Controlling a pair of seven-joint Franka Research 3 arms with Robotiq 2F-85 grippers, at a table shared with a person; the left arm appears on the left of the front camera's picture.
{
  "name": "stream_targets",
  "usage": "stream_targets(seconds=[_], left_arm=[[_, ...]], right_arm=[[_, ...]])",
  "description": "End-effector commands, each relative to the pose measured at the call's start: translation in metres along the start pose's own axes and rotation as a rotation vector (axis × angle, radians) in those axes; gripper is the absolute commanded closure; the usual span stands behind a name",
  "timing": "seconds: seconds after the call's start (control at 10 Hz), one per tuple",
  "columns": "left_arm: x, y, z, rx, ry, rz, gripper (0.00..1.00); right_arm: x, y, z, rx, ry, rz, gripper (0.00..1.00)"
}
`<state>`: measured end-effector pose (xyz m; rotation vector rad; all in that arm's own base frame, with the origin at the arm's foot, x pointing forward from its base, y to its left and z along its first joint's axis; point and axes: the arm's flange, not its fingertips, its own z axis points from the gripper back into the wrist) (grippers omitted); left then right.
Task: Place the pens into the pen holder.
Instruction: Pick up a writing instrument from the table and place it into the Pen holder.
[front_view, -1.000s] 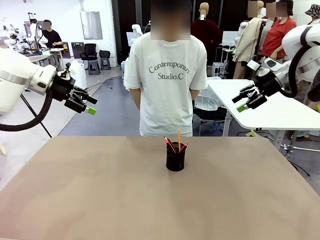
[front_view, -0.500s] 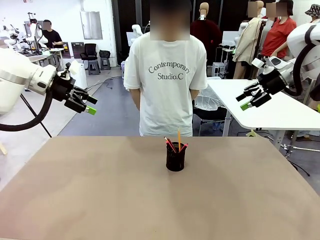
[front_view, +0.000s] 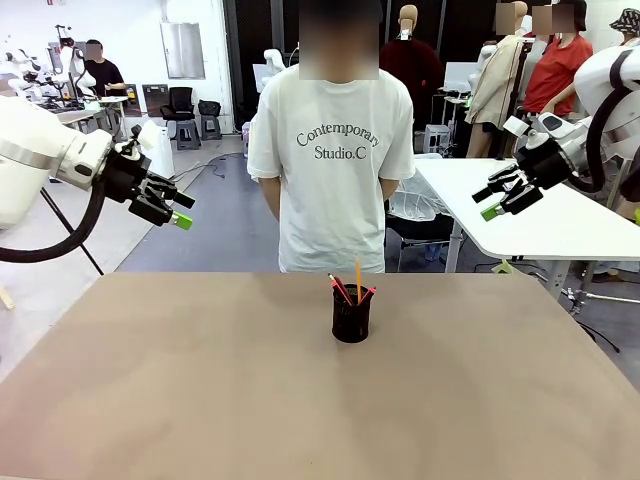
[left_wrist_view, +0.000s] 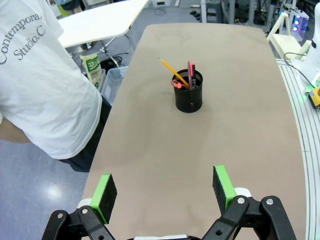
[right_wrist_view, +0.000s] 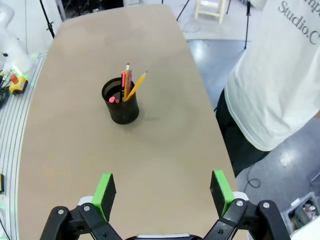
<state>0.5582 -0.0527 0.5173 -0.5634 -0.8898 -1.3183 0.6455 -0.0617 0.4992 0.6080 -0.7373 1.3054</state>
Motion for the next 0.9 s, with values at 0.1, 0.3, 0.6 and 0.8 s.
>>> stream_targets(seconds=[0.1,0.3,0.6,0.8], left_arm=[[-0.0011,-0.0003,0.0019,-0.001,-0.001,-0.005,0.00],[-0.0011,-0.0003,0.0019,-0.001,-0.001,-0.005,0.00],[-0.0011,-0.0003,0.0019,-0.001,-0.001,-0.005,0.00],[-0.0011,-0.0003,0.0019,-0.001,-0.001,-0.005,0.00]], right_arm=[[0.0026,0.0005,0.0011,-0.004,0.001,0.003,0.00],[0.0026,0.0005,0.0011,-0.004,0.001,0.003,0.00],[0.0026,0.0005,0.0011,-0.004,0.001,0.003,0.00],[0.0026,0.0005,0.0011,-0.004,0.001,0.003,0.00]])
